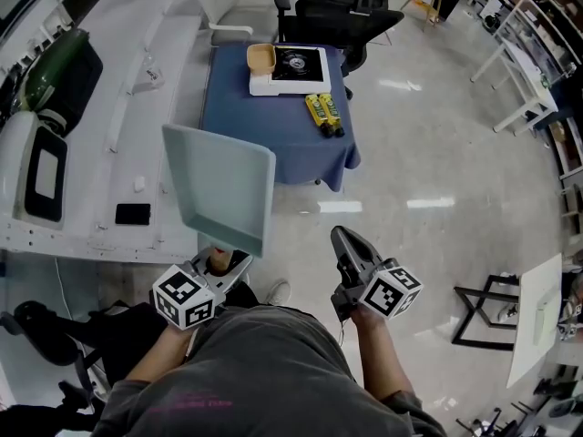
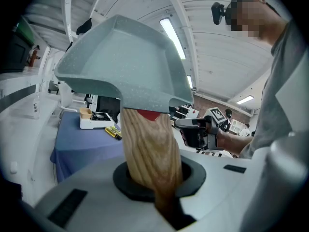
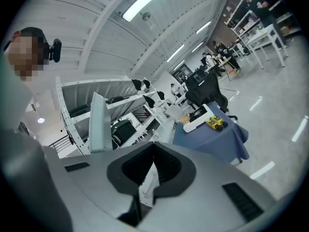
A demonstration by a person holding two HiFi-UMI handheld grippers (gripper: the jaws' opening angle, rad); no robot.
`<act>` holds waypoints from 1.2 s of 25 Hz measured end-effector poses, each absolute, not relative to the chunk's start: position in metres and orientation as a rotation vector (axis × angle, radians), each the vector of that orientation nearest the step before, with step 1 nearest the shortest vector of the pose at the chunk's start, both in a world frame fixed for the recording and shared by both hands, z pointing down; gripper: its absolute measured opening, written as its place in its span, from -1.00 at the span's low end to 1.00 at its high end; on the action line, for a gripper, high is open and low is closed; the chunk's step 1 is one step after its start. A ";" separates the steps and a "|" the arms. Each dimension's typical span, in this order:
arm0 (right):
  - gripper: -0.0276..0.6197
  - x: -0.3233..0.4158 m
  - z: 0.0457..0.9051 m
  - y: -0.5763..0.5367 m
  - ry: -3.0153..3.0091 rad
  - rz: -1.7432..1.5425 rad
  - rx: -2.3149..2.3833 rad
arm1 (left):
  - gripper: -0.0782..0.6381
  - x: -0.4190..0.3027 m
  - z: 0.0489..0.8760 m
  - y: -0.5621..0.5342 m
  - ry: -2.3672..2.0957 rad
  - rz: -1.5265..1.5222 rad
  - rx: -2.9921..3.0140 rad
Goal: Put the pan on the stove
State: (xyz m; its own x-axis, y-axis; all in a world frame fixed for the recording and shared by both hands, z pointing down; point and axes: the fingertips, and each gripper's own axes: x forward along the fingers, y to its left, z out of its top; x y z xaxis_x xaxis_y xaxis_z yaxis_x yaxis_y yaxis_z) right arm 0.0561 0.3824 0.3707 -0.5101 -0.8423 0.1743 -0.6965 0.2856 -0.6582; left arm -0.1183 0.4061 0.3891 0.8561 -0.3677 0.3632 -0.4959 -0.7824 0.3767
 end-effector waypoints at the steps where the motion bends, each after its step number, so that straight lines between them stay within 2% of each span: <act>1: -0.91 0.056 0.371 0.381 2.347 -1.037 -1.424 | -0.69 -0.117 0.390 0.405 -0.636 0.372 2.560; 17: -0.91 0.093 0.381 0.340 2.320 -1.047 -1.442 | -0.69 -0.090 0.399 0.350 -0.652 0.331 2.547; 30: -0.91 0.099 0.404 0.256 2.302 -1.112 -1.474 | -0.69 -0.074 0.423 0.262 -0.586 0.354 2.510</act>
State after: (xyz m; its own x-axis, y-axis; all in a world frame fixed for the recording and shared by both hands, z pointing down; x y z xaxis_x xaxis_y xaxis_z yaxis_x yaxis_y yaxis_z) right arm 0.0985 0.2559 0.4037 -0.4877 -0.8434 0.2254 -0.7008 0.2243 -0.6771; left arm -0.0737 0.2616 0.4229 0.8712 -0.3339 0.3600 -0.4739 -0.7635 0.4387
